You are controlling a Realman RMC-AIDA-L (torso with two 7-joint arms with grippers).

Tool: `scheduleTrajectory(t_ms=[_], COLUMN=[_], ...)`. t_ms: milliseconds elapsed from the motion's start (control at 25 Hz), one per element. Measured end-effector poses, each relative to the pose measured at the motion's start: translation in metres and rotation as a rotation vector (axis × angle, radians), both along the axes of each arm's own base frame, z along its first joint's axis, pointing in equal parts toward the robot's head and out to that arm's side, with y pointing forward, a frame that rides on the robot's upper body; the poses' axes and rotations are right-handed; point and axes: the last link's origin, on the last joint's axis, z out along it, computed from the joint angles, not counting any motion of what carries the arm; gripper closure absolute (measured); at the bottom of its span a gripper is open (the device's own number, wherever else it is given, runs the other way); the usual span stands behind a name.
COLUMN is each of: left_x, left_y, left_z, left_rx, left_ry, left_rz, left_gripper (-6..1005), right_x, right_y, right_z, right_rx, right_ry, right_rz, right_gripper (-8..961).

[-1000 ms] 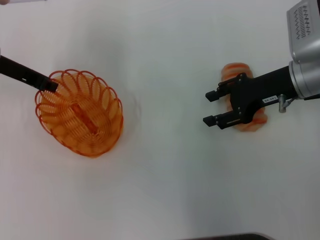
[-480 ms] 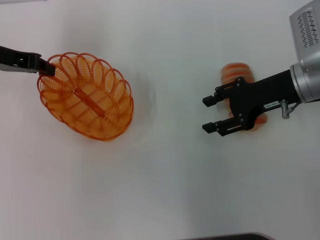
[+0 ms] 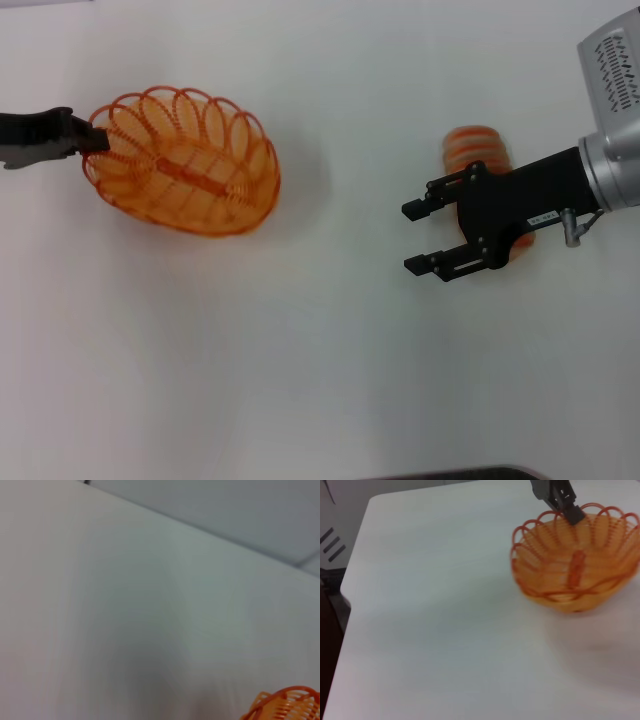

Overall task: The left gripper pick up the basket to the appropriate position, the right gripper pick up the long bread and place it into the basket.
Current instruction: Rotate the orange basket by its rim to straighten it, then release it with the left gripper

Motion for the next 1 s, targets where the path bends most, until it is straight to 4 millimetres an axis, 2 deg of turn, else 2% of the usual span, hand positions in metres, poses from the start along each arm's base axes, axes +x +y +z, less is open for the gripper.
scheduleTrajectory(t_ms=[160, 480, 1000], left_x=[-0.005, -0.015, -0.024], left_y=[-0.007, -0.023, -0.022], left_z=[-0.009, -0.021, -0.035], left_rx=[0.109, 0.176, 0.206], left_ry=[-0.117, -0.223, -0.196], left_rz=[0.046, 0.095, 0.163], left_gripper=[912, 908, 872], right_x=[0.000, -0.003, -0.009], right_y=[0.000, 0.002, 0.001], right_z=[0.000, -0.001, -0.004], right_rx=[-0.002, -0.003, -0.021], right_ry=[-0.003, -0.006, 0.006], right_rz=[0.020, 0.056, 0.077], right_gripper=[254, 255, 255])
